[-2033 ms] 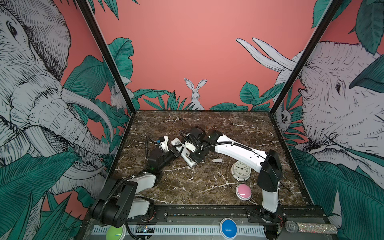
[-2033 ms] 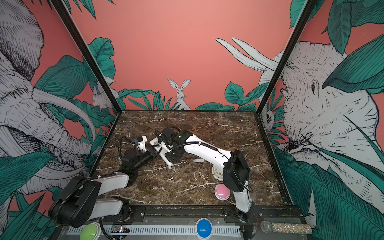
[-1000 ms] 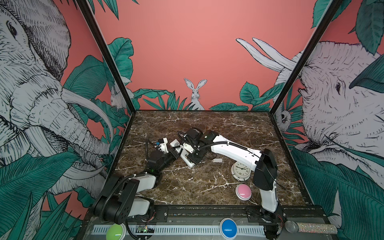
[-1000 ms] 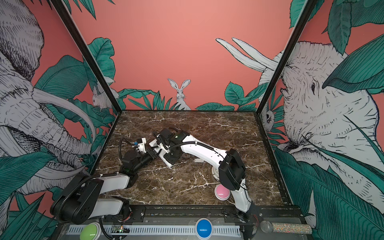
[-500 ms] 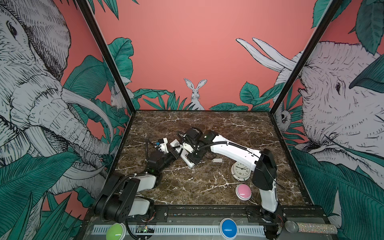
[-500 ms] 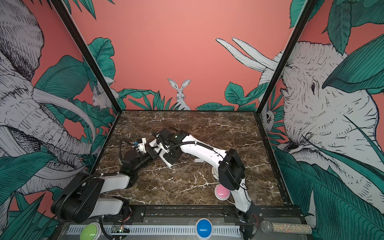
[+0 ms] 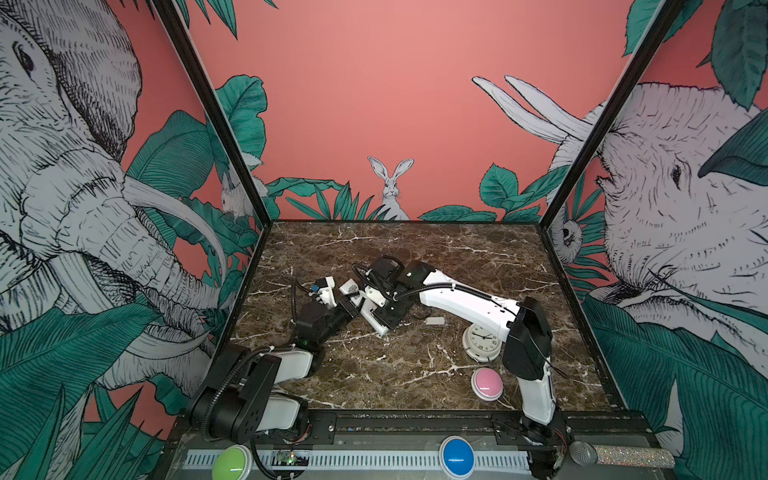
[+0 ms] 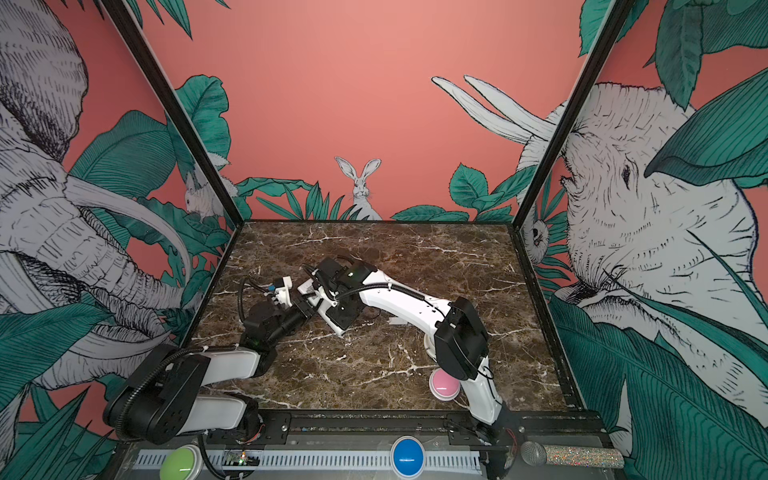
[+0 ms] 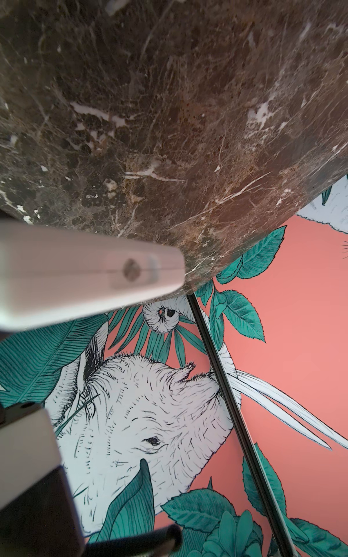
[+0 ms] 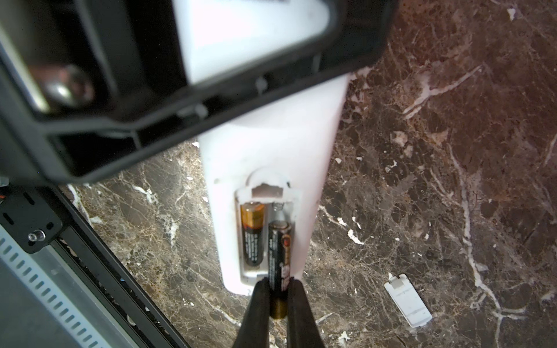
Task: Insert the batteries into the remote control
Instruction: 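Lower the battery end-first into the compartment beside the first battery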
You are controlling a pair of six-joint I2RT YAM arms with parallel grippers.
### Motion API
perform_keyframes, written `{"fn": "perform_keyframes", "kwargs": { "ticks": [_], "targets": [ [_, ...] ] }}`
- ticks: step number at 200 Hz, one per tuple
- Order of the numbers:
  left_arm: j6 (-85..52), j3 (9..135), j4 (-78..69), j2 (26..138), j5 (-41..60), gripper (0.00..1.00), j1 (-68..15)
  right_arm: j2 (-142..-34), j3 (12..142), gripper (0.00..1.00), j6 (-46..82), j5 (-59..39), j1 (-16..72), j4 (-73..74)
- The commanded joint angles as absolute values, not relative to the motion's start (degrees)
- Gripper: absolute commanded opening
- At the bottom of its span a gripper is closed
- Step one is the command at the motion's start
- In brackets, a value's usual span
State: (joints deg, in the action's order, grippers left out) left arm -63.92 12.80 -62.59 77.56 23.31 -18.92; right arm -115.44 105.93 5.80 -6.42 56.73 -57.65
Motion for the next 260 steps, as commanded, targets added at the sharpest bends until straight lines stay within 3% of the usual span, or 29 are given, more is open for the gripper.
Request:
{"fn": "perform_keyframes", "kwargs": {
  "ticks": [1, 260],
  "targets": [
    [-65.1, 12.3, -67.1, 77.8, 23.2, 0.00, -18.7, -116.5, 107.1, 0.03, 6.2, -5.9, 57.1, -58.4],
    [-65.8, 12.0, -69.5, 79.9, 24.0, 0.00, -18.6, -116.6, 110.9, 0.32, 6.6, -5.1, 57.3, -59.0]
  ]
}}
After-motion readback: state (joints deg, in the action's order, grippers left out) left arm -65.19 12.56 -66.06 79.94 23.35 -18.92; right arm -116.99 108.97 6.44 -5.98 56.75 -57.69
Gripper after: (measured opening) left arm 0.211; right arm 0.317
